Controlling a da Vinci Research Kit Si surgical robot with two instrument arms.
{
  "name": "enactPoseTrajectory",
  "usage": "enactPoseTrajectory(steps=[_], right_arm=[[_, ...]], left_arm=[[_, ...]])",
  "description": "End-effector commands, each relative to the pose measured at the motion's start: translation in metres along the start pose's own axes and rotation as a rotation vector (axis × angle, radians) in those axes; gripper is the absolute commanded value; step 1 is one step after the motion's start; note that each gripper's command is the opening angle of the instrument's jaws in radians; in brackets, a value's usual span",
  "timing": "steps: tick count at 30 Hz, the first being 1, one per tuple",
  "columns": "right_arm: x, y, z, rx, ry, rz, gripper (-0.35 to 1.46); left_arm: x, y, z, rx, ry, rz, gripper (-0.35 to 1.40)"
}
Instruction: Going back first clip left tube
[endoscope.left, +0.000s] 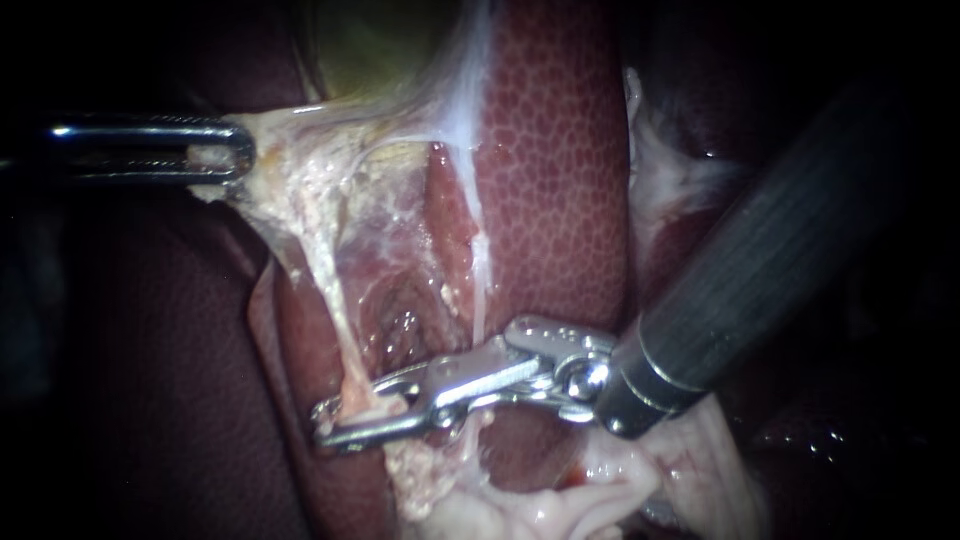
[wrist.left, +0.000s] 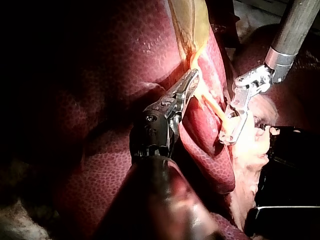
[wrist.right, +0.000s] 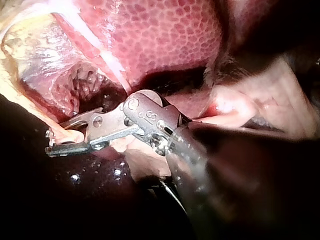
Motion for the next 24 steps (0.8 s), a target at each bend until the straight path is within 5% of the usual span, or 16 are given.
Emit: enactPoseTrajectory(steps=[1, 9, 13, 15, 24], right_arm=[[0.0000, 0.0000, 0.0000, 0.000, 0.000, 0.000, -0.35], [0.0000, -0.0001, 0.0001, 0.004, -0.002, -0.001, -0.29], [0.0006, -0.0001, 0.0011, 0.003, 0.063, -0.023, 0.44], [0.0009, 0.0000, 0.0016, -0.021, 0.078, -0.041, 0.54], [0.0019, 0.0008, 0.0006, -0.052, 0.088, -0.156, 0.60]], left_arm=[[0.0000, 0.0000, 0.0000, 0.000, 0.000, 0.000, -0.35], [0.0000, 0.0000, 0.0001, 0.000, 0.000, 0.001, -0.35], [0.0000, 0.0000, 0.0001, -0.001, 0.000, 0.001, -0.35], [0.0000, 0.0000, 0.0001, -0.001, 0.000, 0.001, -0.35], [0.0000, -0.0001, 0.0000, -0.001, 0.000, 0.001, -0.35]])
